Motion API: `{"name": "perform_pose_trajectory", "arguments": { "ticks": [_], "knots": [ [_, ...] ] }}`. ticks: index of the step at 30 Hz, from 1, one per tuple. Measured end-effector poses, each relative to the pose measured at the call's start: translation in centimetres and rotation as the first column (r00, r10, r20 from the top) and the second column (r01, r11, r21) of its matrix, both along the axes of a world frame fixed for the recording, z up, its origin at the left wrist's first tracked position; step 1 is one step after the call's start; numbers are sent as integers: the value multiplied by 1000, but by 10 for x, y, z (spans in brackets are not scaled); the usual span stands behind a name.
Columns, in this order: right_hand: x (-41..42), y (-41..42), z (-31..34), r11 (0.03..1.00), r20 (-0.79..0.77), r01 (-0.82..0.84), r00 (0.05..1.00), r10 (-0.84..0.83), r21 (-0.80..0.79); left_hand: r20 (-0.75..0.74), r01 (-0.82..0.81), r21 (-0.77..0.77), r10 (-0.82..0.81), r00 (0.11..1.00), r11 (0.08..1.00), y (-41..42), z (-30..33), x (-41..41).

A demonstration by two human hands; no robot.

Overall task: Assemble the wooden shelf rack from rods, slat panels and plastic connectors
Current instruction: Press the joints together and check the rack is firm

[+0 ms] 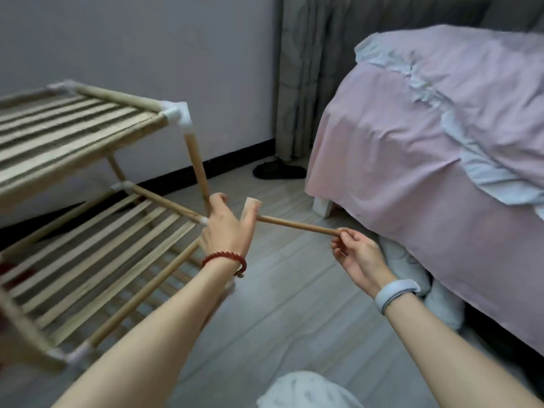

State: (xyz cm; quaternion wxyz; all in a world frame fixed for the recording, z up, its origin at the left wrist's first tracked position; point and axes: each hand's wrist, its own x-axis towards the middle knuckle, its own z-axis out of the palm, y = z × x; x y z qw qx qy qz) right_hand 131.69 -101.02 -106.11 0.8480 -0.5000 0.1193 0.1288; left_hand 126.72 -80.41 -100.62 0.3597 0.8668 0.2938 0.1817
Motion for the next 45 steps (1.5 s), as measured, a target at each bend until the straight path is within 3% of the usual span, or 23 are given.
{"name": "perform_pose_trajectory", "arguments": {
  "ticks": [1, 3, 5, 7, 8, 9, 10, 11, 14, 17, 23, 28, 33, 35, 37, 40, 43, 45],
  "knots": [
    [-6, 1, 14, 1000, 17, -25, 1000, 25, 11, -3, 43, 37, -43, 999, 998, 6, 14, -7],
    [-16, 6, 34, 993, 58, -109, 992, 112, -51, 33, 172, -31, -171, 985, 985, 15, 34, -14],
    [-29, 21, 60, 910, 217, -184, 936, 277, -371, 128, 269, -111, -255, 958, 957, 24, 58, -25],
    [-38, 37, 84, 590, 377, -36, 737, 561, -807, 162, 313, -93, -295, 942, 945, 29, 79, -35],
    [-42, 46, 96, 399, 371, 96, 607, 703, -912, 169, 313, -74, -298, 940, 947, 33, 89, -40],
    [-46, 55, 109, 247, 323, 214, 506, 800, -945, 178, 304, -71, -288, 941, 950, 35, 98, -45],
    [-51, 65, 122, 164, 289, 300, 437, 852, -940, 191, 282, -71, -264, 945, 957, 38, 108, -50],
    [-55, 74, 134, 141, 281, 342, 402, 871, -929, 204, 258, -73, -238, 949, 963, 43, 117, -54],
    [-65, 98, 160, 276, 398, 347, 353, 847, -896, 272, 164, -58, -142, 952, 985, 57, 142, -66],
    [-71, 116, 175, 390, 473, 286, 330, 817, -875, 310, 146, 22, -145, 940, 989, 69, 162, -75],
    [-71, 127, 177, 385, 432, 199, 340, 835, -901, 209, 187, 132, -212, 955, 973, 79, 168, -86],
    [-61, 129, 182, 355, 398, 182, 353, 847, -917, 262, 251, 2, -243, 934, 968, 85, 172, -84],
    [-63, 149, 196, 458, 465, 90, 270, 843, -884, 310, 478, -94, -430, 848, 873, 65, 164, -83],
    [-55, 153, 197, 515, 507, 56, 293, 811, -856, 318, 437, -15, -410, 855, 899, 68, 166, -83],
    [-42, 151, 194, 565, 512, -34, 381, 770, -824, 288, 328, 187, -371, 883, 926, 83, 170, -83],
    [-28, 148, 195, 668, 498, -183, 533, 684, -722, 112, 121, 486, -198, 974, 866, 108, 175, -77],
    [-23, 154, 203, 705, 488, -270, 561, 669, -656, -237, 171, 547, -45, 970, 820, 122, 164, -65],
    [-19, 161, 207, 681, 483, -241, 546, 684, -691, -322, 213, 583, -18, 947, 784, 126, 149, -64]
  ]
}}
